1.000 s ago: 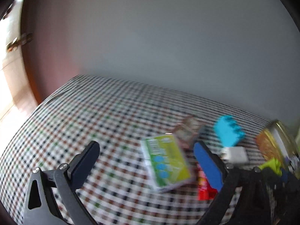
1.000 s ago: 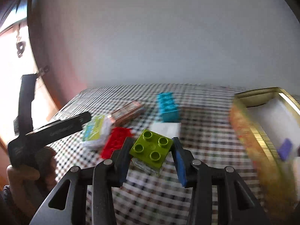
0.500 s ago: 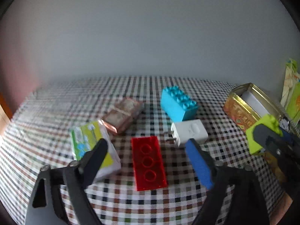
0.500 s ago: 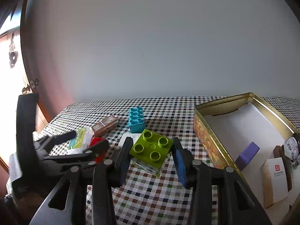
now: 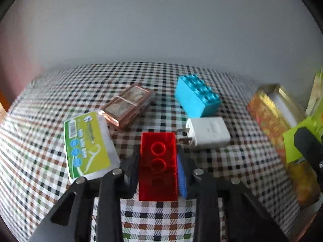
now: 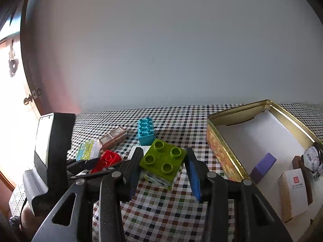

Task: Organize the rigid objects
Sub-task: 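Grasp the lime-green brick with the right tool while the left tool grasps the red brick, then carry the lime-green and red bricks over the gold tin with both tools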

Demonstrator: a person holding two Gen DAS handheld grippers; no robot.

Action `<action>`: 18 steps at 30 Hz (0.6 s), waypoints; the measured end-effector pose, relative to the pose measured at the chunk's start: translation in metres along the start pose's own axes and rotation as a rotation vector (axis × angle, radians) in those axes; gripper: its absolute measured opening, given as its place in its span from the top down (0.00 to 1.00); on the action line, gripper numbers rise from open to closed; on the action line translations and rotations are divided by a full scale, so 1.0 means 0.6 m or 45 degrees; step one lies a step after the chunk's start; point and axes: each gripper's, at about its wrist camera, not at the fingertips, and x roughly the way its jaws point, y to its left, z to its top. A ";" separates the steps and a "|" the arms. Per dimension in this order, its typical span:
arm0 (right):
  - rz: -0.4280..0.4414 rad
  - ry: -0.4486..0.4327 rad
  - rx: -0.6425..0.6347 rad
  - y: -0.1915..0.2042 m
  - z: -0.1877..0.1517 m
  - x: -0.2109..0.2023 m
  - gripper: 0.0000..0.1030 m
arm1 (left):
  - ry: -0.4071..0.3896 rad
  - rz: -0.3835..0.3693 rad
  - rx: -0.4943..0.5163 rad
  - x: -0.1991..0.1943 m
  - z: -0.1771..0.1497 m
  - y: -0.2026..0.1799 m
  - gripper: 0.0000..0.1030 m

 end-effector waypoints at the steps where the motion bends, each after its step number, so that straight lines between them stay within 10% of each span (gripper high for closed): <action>1: -0.005 -0.011 -0.001 0.000 -0.002 -0.003 0.57 | -0.012 -0.022 -0.038 -0.005 -0.001 0.009 0.71; 18: -0.118 -0.217 0.008 -0.043 0.012 -0.060 0.57 | -0.407 0.156 -0.019 -0.092 -0.014 -0.041 0.71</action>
